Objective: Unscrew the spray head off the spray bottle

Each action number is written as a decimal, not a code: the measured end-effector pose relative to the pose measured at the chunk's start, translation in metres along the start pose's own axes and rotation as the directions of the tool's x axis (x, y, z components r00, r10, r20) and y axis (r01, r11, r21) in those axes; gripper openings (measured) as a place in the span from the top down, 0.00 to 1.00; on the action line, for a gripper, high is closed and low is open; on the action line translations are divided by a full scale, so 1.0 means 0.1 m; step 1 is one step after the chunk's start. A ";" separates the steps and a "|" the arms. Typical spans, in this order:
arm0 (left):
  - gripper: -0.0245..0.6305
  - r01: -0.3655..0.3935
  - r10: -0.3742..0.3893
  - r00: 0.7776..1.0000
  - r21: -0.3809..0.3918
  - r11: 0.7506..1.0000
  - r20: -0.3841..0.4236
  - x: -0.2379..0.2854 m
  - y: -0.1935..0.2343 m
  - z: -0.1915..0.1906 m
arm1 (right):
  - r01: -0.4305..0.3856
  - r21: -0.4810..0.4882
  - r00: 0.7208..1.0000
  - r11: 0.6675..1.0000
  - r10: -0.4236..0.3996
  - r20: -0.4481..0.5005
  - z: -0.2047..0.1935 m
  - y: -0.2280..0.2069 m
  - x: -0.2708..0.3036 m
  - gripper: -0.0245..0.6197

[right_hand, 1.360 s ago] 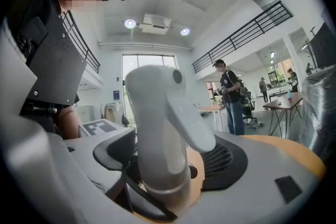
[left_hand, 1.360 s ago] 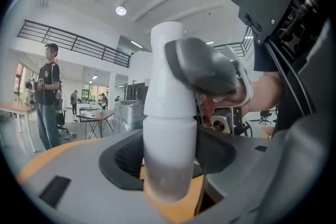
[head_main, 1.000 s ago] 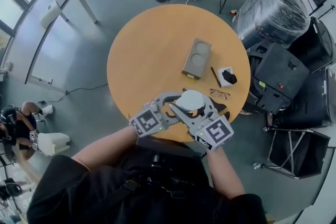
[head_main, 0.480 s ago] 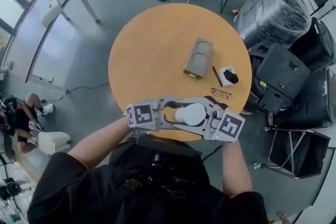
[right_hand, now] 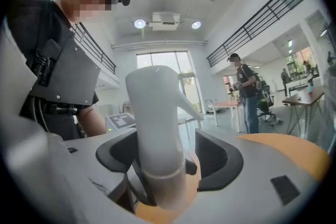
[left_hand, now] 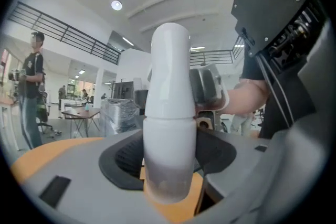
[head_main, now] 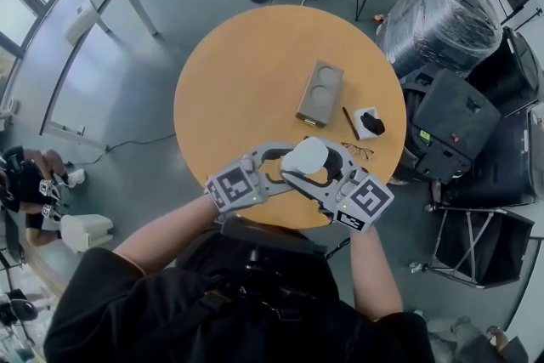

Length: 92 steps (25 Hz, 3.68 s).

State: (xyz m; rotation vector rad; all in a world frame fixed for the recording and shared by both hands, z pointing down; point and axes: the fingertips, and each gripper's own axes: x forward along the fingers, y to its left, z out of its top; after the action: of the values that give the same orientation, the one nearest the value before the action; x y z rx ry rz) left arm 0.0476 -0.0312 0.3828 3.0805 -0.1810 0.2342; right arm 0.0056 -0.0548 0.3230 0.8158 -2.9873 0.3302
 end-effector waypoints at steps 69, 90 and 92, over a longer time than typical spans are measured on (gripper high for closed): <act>0.49 0.170 -0.168 0.985 0.073 0.983 -0.036 0.04 -0.38 -0.48 | -0.308 -0.165 0.949 0.937 0.316 0.022 0.73 0.61 -0.44 0.56; 0.49 -0.017 0.015 1.000 0.097 0.995 0.022 -0.03 -0.01 -0.51 | -0.068 -0.061 0.996 0.996 0.063 -0.067 0.18 -0.15 -0.51 0.55; 0.49 -0.028 0.026 0.999 0.077 0.997 0.035 -0.03 0.04 -0.53 | -0.025 -0.039 0.996 0.999 0.021 -0.087 0.04 -0.27 -0.50 0.55</act>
State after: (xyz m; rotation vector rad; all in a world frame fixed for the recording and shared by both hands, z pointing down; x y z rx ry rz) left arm 0.0362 -0.0315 0.4352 3.1628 -0.2202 0.1946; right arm 0.0618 -0.0533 0.3201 0.7441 -2.9151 0.2975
